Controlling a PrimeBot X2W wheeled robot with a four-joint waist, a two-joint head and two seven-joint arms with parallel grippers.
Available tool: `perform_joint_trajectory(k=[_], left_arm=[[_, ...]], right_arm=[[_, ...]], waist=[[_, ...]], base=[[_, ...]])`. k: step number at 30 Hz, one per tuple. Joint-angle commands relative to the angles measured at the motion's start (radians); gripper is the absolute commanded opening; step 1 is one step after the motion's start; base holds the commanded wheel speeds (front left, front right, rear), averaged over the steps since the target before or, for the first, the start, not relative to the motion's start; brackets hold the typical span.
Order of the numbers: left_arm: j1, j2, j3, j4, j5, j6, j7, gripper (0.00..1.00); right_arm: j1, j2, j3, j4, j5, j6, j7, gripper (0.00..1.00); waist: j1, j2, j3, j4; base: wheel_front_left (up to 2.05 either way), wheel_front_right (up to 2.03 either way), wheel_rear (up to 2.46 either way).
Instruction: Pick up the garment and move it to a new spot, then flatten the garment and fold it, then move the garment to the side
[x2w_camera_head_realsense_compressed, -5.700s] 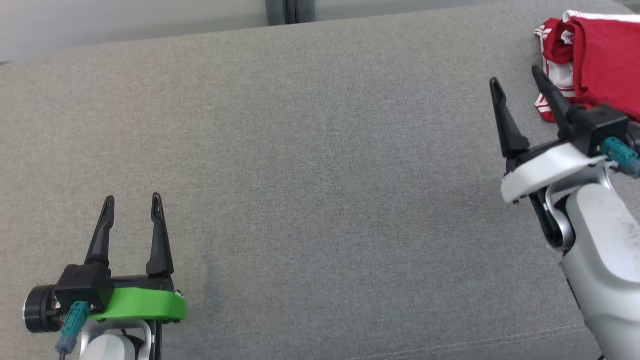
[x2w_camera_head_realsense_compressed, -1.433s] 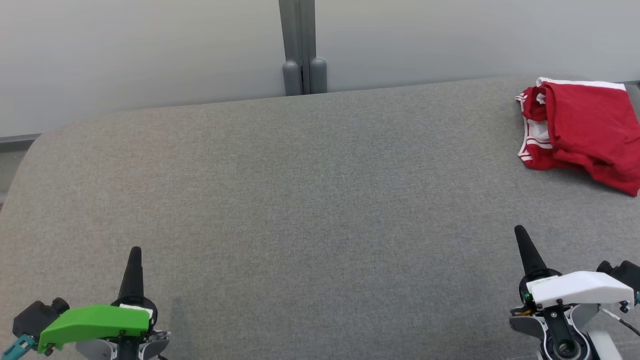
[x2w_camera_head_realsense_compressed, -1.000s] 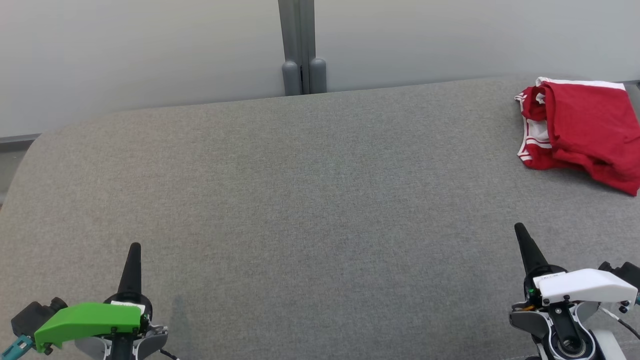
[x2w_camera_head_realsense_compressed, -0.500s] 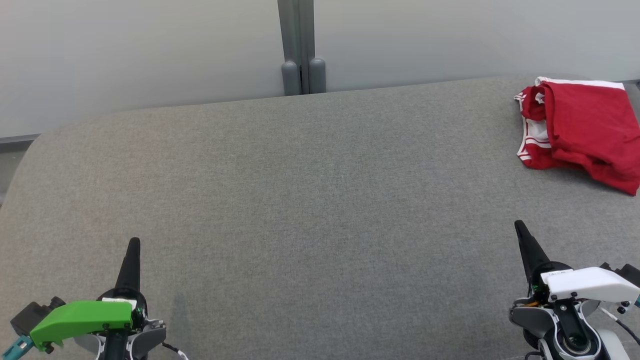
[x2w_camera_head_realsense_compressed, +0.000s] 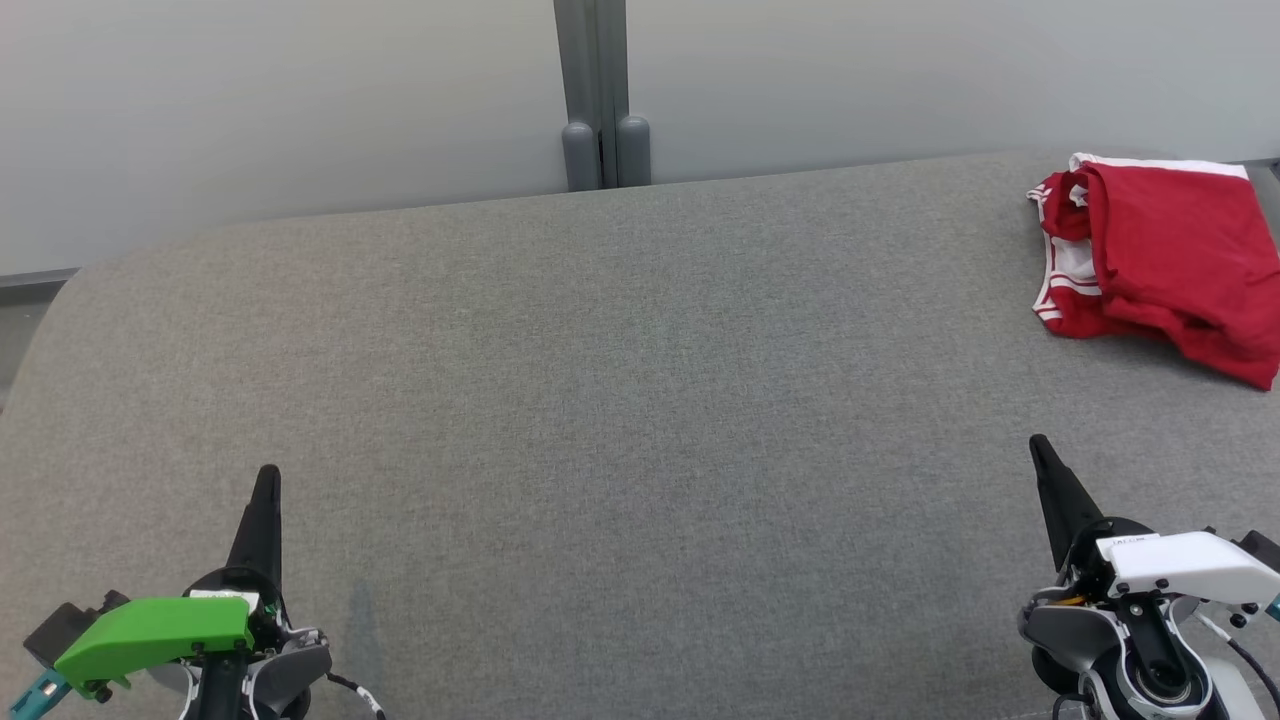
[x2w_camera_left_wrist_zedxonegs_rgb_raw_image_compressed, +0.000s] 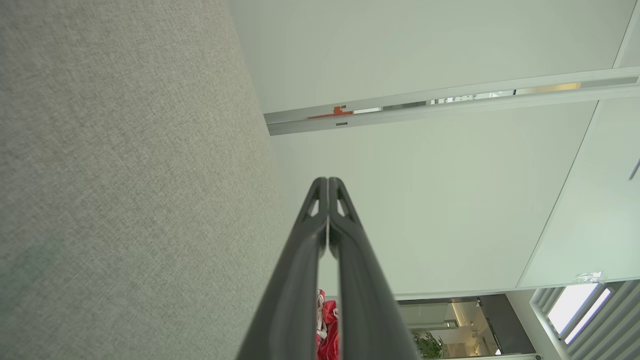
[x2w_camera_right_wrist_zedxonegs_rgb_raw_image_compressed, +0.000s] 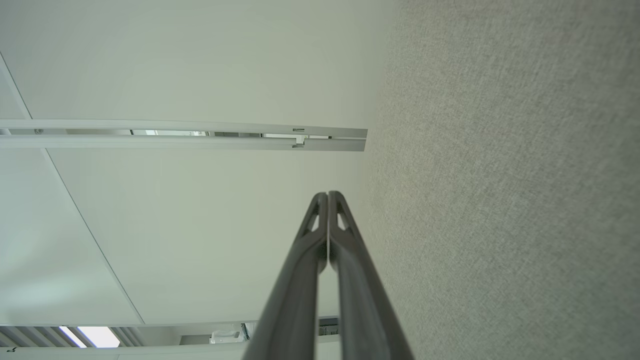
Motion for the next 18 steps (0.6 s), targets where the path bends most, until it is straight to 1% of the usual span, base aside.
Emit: perform_joint_trajectory(k=[1,12,18], left_arm=[[-0.014,0.0,0.008,0.002,-0.023,-0.008,0.005,0.0],[-0.023,-0.006,0.017,0.007,-0.091,-0.016,0.024,0.0],[-0.021,-0.005,0.017,0.006,-0.088,-0.016,0.024,0.0]], right_arm=[[-0.014,-0.001,-0.004,0.001,0.02,-0.001,0.006,0.0],[-0.015,0.003,-0.012,0.003,0.091,-0.001,0.025,0.0],[-0.015,0.002,-0.012,0.003,0.091,-0.001,0.026,0.0]], waist=[[0.0,0.0,0.0,0.0],[0.0,0.0,0.0,-0.001],[0.0,0.0,0.0,-0.001]], base=[[0.0,0.0,0.0],[0.0,0.0,0.0],[0.0,0.0,0.0]])
